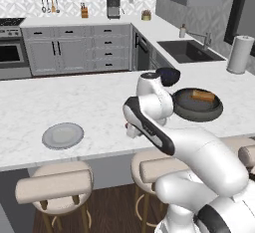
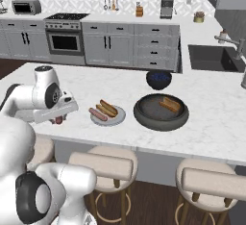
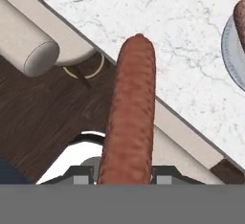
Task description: Place one bun and one sausage from the bowl on each plate.
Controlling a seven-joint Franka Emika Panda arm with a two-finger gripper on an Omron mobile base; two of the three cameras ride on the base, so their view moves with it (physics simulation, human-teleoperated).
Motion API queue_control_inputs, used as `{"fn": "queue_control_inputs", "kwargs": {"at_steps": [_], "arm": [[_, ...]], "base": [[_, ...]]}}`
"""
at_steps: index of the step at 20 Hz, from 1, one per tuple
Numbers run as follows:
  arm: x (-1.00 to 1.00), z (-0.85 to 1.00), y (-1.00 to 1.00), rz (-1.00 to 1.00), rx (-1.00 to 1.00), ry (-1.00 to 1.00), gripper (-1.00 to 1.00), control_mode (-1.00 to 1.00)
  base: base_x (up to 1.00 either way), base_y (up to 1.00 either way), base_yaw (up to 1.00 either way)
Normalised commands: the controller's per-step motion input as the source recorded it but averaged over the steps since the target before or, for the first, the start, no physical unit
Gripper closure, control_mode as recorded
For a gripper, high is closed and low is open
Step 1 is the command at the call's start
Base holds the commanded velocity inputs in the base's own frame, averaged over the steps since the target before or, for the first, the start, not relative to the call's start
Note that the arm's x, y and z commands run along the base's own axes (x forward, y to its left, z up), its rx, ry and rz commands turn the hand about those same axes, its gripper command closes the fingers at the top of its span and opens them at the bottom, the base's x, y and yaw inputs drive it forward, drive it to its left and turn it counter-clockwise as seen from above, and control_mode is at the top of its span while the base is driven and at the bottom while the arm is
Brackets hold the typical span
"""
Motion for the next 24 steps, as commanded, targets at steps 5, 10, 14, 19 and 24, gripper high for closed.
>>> {"fn": "queue_control_inputs", "kwargs": {"at_steps": [5,10,14,19,24], "arm": [[0.34,-0.09,0.78,0.0,-0.12,0.25,1.0,-1.0],[0.53,-0.23,0.81,0.0,-0.01,0.1,1.0,-1.0],[0.65,-0.35,0.66,0.0,0.11,0.03,1.0,-1.0],[0.52,-0.4,0.55,0.0,0.25,0.0,1.0,-1.0],[0.27,-0.3,0.52,0.0,0.13,-0.01,1.0,-1.0]], "base": [[0.0,0.0,0.0],[0.0,0.0,0.0],[0.0,0.0,0.0],[0.0,0.0,0.0],[0.0,0.0,0.0]]}}
